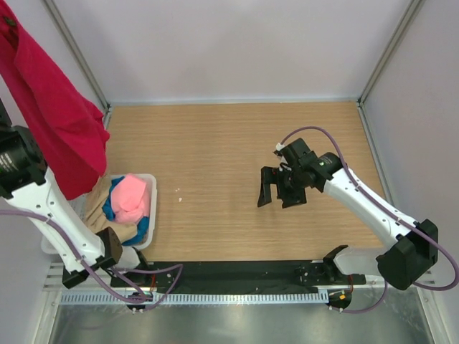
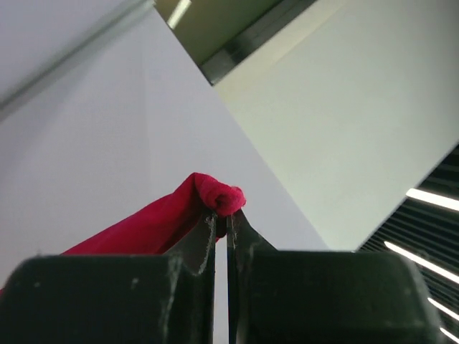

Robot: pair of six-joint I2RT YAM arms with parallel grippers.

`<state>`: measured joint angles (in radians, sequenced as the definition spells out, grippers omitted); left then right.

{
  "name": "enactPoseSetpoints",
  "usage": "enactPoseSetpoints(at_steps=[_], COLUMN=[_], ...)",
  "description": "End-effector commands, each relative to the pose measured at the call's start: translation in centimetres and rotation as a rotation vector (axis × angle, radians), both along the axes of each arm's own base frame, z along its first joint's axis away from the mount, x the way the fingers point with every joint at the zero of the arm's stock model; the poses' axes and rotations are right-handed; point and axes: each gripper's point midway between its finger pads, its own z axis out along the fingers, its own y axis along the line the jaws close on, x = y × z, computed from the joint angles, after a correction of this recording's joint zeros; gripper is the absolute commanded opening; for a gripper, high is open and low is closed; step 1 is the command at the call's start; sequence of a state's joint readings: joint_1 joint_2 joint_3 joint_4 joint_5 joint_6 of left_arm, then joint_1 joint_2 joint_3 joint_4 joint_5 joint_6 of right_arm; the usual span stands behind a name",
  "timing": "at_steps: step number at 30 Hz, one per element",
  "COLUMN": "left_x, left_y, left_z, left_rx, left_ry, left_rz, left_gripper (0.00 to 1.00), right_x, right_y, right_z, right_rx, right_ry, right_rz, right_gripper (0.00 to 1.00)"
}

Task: Fold and stack the t-shirts
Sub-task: Move the tshirt to the center of the board

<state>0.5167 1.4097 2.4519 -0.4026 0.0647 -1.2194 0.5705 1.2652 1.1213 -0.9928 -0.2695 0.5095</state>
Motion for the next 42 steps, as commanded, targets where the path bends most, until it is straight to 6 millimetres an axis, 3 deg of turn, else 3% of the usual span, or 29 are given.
enactPoseSetpoints(at_steps=[1, 7, 11, 12, 14, 15, 17, 19, 22, 24, 25, 26, 27, 29, 30, 31, 32, 34, 36, 37, 39, 42], left_x=[-2.1, -3.8, -2.8, -2.9, -0.8, 0.3, 2.2, 2.0, 4.3, 5.8, 6.0, 6.7, 6.8, 6.8, 6.6, 6.1, 5.9, 4.9, 4.1, 3.8, 2.6, 0.5], left_y=[-5.9, -10.8, -15.5, -18.1, -21.3, -24.4, -28.5, -32.6, -35.9, -37.8, -38.2, -38.5, -38.2, -37.1, -36.7, -36.2, -35.6, -33.9, -32.9, -32.3, -31.1, -29.6], left_z=[5.0, 7.5, 6.2, 5.6, 3.5, 1.7, -1.5, -3.9, -9.9, -16.4, -18.6, -23.7, -26.1, -33.8, -35.9, -39.1, -40.8, -46.1, -48.0, -48.8, -50.4, -52.6], left_rx=[0.074, 0.125, 0.163, 0.163, 0.183, 0.171, 0.214, 0.243, 0.248, 0.249, 0.253, 0.259, 0.272, 0.268, 0.292, 0.291, 0.308, 0.353, 0.392, 0.444, 0.488, 0.55], left_ry=[-0.235, -0.398, -0.362, -0.35, -0.272, -0.209, -0.089, -0.016, 0.162, 0.346, 0.403, 0.53, 0.591, 0.828, 0.882, 0.992, 1.046, 1.205, 1.278, 1.299, 1.365, 1.438], left_rz=[-0.341, -0.636, -0.798, -0.899, -0.967, -1.068, -1.118, -1.203, -1.243, -1.295, -1.298, -1.279, -1.258, -1.19, -1.173, -1.156, -1.135, -1.069, -1.038, -1.025, -0.997, -0.999], left_gripper=[0.01, 0.0, 0.0, 0.0, 0.0, 0.0, 0.01, 0.0, 0.01, 0.0, 0.0, 0.0, 0.0, 0.0, 0.0, 0.09, 0.19, 0.48, 0.56, 0.68, 0.76, 0.78], right_x=[0.3, 0.3, 0.8, 1.0, 1.7, 1.9, 2.5, 2.9, 3.3, 3.2, 2.9, 2.8, 2.6, 2.2, 2.0, 1.6, 1.3, 0.5, 0.4, 0.6, 0.8, 1.5], right_y=[0.9, 2.0, 1.9, 1.6, 0.9, 0.6, -0.4, -1.4, -3.9, -5.6, -6.1, -6.4, -6.7, -6.7, -6.4, -5.5, -4.8, -3.5, -3.2, -3.0, -2.9, -1.9], right_z=[1.0, 0.6, 0.6, 0.7, 1.2, 1.3, 1.7, 2.0, 3.1, 4.3, 4.8, 4.9, 5.2, 5.2, 5.0, 4.7, 4.4, 3.2, 2.3, 1.4, 0.5, -1.2], right_rx=[0.072, 0.151, 0.157, 0.148, 0.117, 0.107, 0.058, 0.008, -0.102, -0.167, -0.184, -0.196, -0.198, -0.186, -0.175, -0.127, -0.101, -0.054, -0.052, -0.061, -0.077, -0.081], right_ry=[-0.037, -0.015, -0.037, -0.051, -0.096, -0.106, -0.139, -0.163, -0.214, -0.251, -0.256, -0.265, -0.274, -0.276, -0.276, -0.264, -0.25, -0.214, -0.201, -0.199, -0.191, -0.143], right_rz=[-0.042, -0.107, -0.147, -0.156, -0.191, -0.203, -0.243, -0.275, -0.332, -0.348, -0.344, -0.338, -0.338, -0.319, -0.289, -0.244, -0.203, -0.124, -0.097, -0.083, -0.069, -0.057], right_gripper=[0.96, 0.95, 0.95, 0.95, 0.95, 0.95, 0.95, 0.96, 0.96, 0.95, 0.95, 0.95, 0.93, 0.91, 0.89, 0.88, 0.87, 0.87, 0.87, 0.87, 0.87, 0.87])
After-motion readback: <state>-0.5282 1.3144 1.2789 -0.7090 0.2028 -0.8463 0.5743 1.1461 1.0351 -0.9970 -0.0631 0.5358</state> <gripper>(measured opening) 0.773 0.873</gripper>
